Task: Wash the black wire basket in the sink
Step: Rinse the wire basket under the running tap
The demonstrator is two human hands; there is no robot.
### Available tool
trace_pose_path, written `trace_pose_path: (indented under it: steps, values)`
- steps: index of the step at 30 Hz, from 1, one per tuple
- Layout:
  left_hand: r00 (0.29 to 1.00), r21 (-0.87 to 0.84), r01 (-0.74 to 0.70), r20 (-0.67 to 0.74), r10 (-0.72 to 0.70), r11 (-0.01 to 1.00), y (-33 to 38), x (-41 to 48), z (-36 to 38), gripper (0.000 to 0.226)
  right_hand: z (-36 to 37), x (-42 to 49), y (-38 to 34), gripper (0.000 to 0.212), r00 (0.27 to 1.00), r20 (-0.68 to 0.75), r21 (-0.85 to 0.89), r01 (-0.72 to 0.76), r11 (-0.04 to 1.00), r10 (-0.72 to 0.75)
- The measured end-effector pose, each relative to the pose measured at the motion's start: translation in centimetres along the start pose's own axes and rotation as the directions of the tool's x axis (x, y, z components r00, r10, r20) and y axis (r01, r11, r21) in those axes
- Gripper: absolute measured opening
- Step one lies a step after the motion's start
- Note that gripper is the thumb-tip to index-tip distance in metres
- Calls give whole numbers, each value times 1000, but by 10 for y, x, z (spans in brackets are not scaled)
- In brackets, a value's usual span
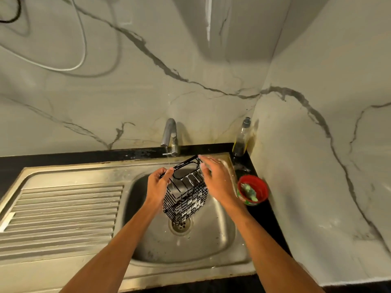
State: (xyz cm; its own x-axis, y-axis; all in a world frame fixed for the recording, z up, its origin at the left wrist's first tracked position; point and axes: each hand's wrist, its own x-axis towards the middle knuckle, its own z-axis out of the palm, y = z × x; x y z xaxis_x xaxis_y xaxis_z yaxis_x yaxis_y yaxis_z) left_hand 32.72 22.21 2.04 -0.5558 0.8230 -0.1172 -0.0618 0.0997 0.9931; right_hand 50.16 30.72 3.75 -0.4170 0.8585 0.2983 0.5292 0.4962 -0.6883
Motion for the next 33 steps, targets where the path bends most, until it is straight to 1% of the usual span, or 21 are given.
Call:
trace_pose_path:
  steps: [2,3,4,5,7,11,13,15,18,19,21,22,25,26,27,28,29,30,31,32,33]
  values:
    - [1000,3,-16,-16,16,1000,2,10,-13,26,28,18,-25,43,976,215,-25,43,999,-37]
    - [1000,8,-20,-20,21,1000,2,17,-19,26,43,27,-34,45,948,315,-83,82,993,-51]
    - [999,14,-19,-26,19,1000,2,25,-24,27,59,36,-39,46,926,372,-145,127,981,-65]
    - [999,19,-17,-27,18,1000,2,34,-29,30,73,46,-40,47,918,392,-189,148,971,-63]
    - [1000,33,-8,-14,9,999,0,49,-37,33,90,60,-45,44,936,350,-210,117,971,-37]
    - [998,16,1,57,-2,1000,1,77,-53,33,98,78,-56,29,937,324,-232,211,950,-129]
    - [996,19,8,87,-9,1000,1,91,-62,37,94,91,-54,33,952,299,-301,154,941,-60]
    - [994,16,7,111,-9,1000,-1,101,-68,41,100,96,-60,34,954,297,-324,138,936,-38]
    - [990,16,4,142,-6,1000,-5,111,-77,46,109,94,-68,26,924,381,-222,131,966,-38]
    - [989,9,15,148,-16,1000,-5,114,-80,48,106,95,-65,25,927,376,-202,102,974,-19]
    - [987,-18,32,161,-28,999,-6,115,-85,49,96,99,-53,25,942,327,-175,-11,984,69]
    - [985,-22,30,171,-26,999,-6,115,-85,48,94,99,-49,26,944,319,-174,-31,984,86]
    - [984,21,4,178,-8,1000,-7,115,-78,44,106,90,-56,25,944,329,-220,44,975,31]
    - [984,65,-30,178,18,997,-8,116,-76,42,111,87,-58,26,956,292,-243,63,968,11]
    - [980,150,-111,179,84,982,-7,118,-75,39,113,87,-59,26,967,256,-262,59,963,10]
    - [962,296,-237,208,180,925,-5,120,-73,35,113,88,-57,26,972,234,-263,46,964,17]
    - [926,453,-364,273,263,814,-4,121,-69,30,111,90,-54,25,972,231,-263,27,965,36]
    - [885,568,-462,340,317,681,-2,122,-63,26,110,93,-52,24,970,238,-267,23,964,43]
    - [861,642,-508,380,337,575,1,120,-57,26,109,94,-53,24,967,247,-281,19,959,54]
    - [852,688,-522,394,345,503,5,119,-53,29,110,97,-52,27,967,250,-299,20,954,59]
    - [850,709,-525,403,340,471,9,117,-50,33,110,99,-54,30,964,256,-315,18,949,67]
